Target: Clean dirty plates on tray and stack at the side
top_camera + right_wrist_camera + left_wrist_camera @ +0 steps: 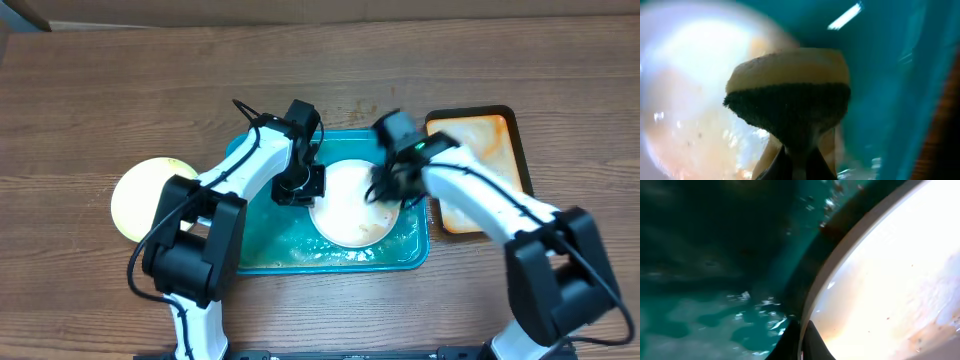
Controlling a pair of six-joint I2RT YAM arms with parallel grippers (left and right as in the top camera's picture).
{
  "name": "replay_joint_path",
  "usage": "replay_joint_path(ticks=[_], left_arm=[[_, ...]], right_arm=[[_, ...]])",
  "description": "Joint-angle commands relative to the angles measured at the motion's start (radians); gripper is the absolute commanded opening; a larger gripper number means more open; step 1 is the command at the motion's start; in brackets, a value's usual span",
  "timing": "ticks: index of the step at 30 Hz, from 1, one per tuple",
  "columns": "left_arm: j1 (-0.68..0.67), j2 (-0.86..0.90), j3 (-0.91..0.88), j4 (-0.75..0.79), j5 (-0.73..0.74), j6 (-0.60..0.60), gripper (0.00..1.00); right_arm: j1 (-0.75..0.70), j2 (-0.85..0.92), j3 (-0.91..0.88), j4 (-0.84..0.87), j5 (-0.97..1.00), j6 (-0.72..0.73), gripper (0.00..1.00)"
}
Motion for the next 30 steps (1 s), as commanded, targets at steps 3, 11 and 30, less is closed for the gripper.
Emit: replay_joint_path(ticks=[3,11,30], left_arm=[[0.023,-0.154,-0.004,-0.027,-0.191,-0.010,0.04],[0.018,-0.270,-0.004,-0.097,-0.429,-0.010,0.04],[0.010,-0.323,-0.003,-0.102,-0.220,0.153,0.04]], right_arm=[[-0.141,-0.173,0.070,-0.013,0.044,0.009,0.04],[-0.356,-0.187,0.041,-0.112,0.042,-0.003,0.04],[-0.412,-0.178,0.034,-0.153,0.042,-0.003,0.04]])
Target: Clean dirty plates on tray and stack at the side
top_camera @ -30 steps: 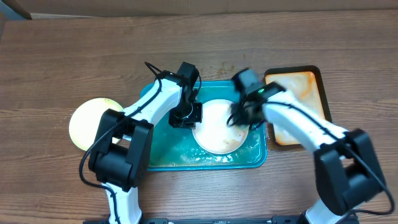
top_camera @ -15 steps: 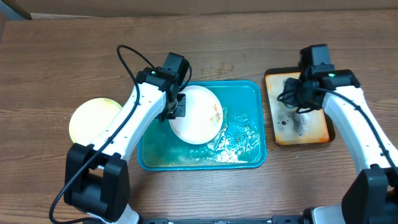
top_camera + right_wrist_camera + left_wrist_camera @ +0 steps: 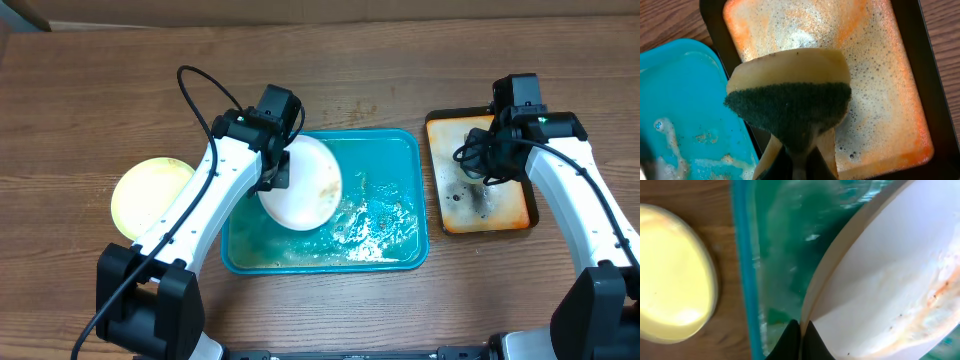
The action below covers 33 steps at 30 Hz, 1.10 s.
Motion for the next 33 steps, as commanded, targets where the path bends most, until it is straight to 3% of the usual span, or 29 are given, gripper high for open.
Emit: replay_joint_path(ticks=[1,4,9,15,19,24,31,33], left_arm=[[-0.009,-0.024,-0.003,0.026,0.248,0.129,0.04],[-0.006,-0.024,-0.003,0.018,0.201,0.121,0.04],[-0.006,-0.024,-0.003,-0.065,-0.020,-0.050,0.04],[0.001,-0.024,-0.003,-0.099,0.171,0.031,0.04],[0.006,-0.024,-0.003,-0.077,0.143,-0.013,0.04],[0.010,-0.023,-0.003,-0.035,0.280,0.009,0.04],[0.022,-0.023,-0.003,-0.230,0.275,-0.037,0.04],[0.026,-0.023,-0.003,-0.216,0.249,-0.039,0.04]], right_arm=[[0.000,0.003,-0.005,0.000,0.006,-0.003,0.04],[0.000,0.003,-0.005,-0.010,0.006,-0.003,0.04],[0.000,0.003,-0.005,-0.021,0.006,-0.006,0.04],[0.000,0.003,-0.005,-0.020,0.006,-0.006,0.04],[0.000,0.003,-0.005,-0.023,0.006,-0.006,0.04],[0.000,0.003,-0.005,-0.033,0.006,-0.006,0.04],[0.000,0.003,-0.005,-0.033,0.006,-0.006,0.04],[0.000,0.003,-0.005,-0.034,0.006,-0.007,0.04]])
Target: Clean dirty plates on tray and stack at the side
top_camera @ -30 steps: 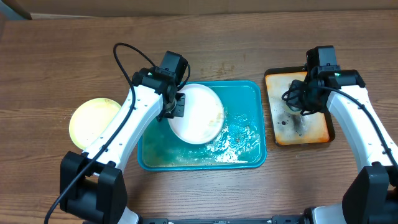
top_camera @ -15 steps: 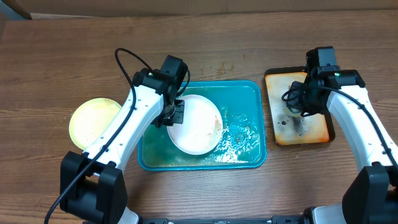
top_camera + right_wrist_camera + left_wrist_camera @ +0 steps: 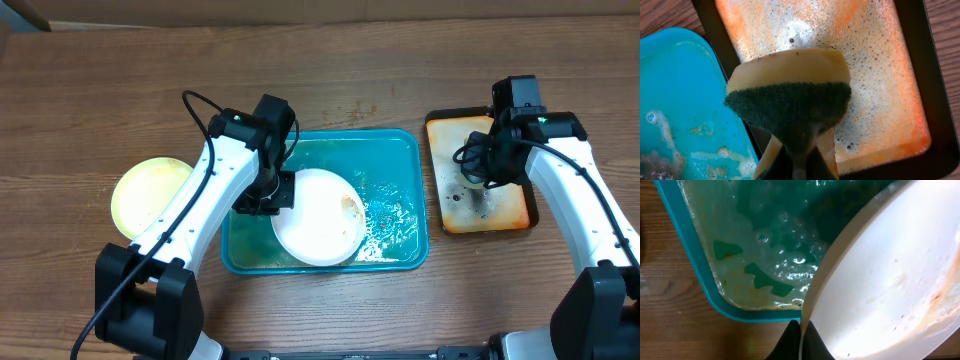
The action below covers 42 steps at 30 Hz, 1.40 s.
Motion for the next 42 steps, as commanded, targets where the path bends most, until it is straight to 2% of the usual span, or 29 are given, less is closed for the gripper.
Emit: replay_joint_path(ticks=[1,7,11,17,20,27,31,39,42], left_arm=[[0.011,-0.022,-0.002,0.048,-0.019,-0.032,0.04],[0.021,-0.022,-0.002,0.127,-0.079,-0.070,0.04],[0.037,-0.022,-0.002,0.105,-0.169,-0.082,0.04],[0.032,-0.022,-0.002,0.026,-0.167,-0.082,0.04],[0.030,-0.022,-0.002,0.048,-0.201,-0.085,0.04],[0.029,-0.024,0.063,-0.011,-0.514,-0.152,0.04],[0.008,-0.024,0.108,-0.045,-0.621,-0.164,0.04],[-0.106,-0.024,0.133,-0.065,-0.866,-0.179,0.04],[-0.170,-0.024,0.133,-0.065,-0.979,-0.179,0.04]], right_arm=[[0.000,0.002,-0.004,-0.002,0.006,-0.006,0.04],[0.000,0.002,-0.004,-0.007,0.006,-0.029,0.04],[0.000,0.002,-0.004,-0.008,0.006,-0.029,0.04],[0.000,0.002,-0.004,-0.008,0.006,-0.029,0.04],[0.000,0.002,-0.004,-0.003,0.007,-0.032,0.04],[-0.002,0.014,-0.004,0.043,0.007,-0.117,0.04],[-0.003,0.066,-0.004,0.056,-0.003,-0.117,0.04],[-0.017,0.232,-0.004,0.090,-0.020,-0.138,0.04],[-0.043,0.279,-0.004,0.099,-0.071,-0.189,0.04]])
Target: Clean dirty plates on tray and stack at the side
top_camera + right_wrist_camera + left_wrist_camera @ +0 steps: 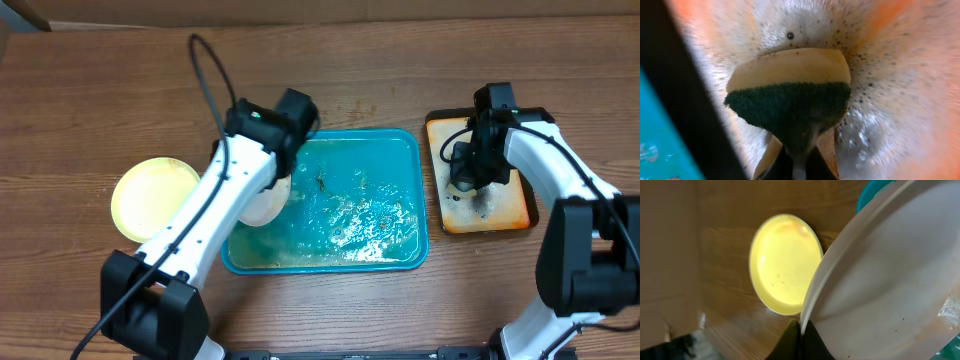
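My left gripper (pixel 800 329) is shut on the rim of a white plate (pixel 260 204). The plate is held tilted over the left edge of the teal tray (pixel 350 133), which holds soapy water. In the left wrist view the white plate (pixel 885 285) fills the right side, with a few dark specks on it, and a yellow plate (pixel 786 262) lies on the wood below. The yellow plate (pixel 150 197) lies left of the tray. My right gripper (pixel 796 167) is shut on a yellow-and-green sponge (pixel 790 90), low in orange foam.
A black tray (pixel 500 205) of orange-tinted foamy water stands right of the teal tray, with my right arm (pixel 540 165) over it. Bare wooden table (pixel 400 70) lies behind both trays and in front of them. A cable loops above my left arm.
The white plate was low in the front middle of the teal tray; now it is held tilted at the tray's left edge, toward the yellow plate. The sponge has dropped close into the foam.
At first the sponge was against the white plate in the teal tray while my left gripper held its rim. Then the sponge was over the black tray and the plate was raised at the left. The plate was in the water again, and now hangs at the left edge.
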Controlling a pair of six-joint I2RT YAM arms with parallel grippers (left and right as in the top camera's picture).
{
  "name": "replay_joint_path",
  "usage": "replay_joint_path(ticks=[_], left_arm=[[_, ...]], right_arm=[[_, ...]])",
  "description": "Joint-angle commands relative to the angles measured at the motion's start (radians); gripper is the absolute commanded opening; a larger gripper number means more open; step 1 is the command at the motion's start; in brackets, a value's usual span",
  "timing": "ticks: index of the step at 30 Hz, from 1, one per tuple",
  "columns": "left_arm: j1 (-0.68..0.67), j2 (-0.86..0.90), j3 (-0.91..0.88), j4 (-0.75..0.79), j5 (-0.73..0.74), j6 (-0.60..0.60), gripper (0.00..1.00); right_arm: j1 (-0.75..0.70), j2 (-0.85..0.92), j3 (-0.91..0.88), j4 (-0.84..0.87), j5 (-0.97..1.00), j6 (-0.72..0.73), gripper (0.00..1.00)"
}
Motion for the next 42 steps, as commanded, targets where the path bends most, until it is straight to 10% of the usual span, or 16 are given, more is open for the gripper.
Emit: replay_joint_path(ticks=[1,13,42], left_arm=[[-0.079,-0.024,0.027,0.000,-0.230,-0.029,0.04],[-0.286,-0.023,0.027,0.019,-0.380,-0.027,0.04],[-0.281,-0.023,0.027,0.005,-0.303,-0.069,0.04]], right_arm=[[-0.045,0.050,-0.004,0.010,-0.061,-0.055,0.04],[-0.124,0.149,-0.002,0.002,-0.128,-0.054,0.04],[-0.122,-0.072,-0.119,0.080,-0.116,-0.072,0.04]])
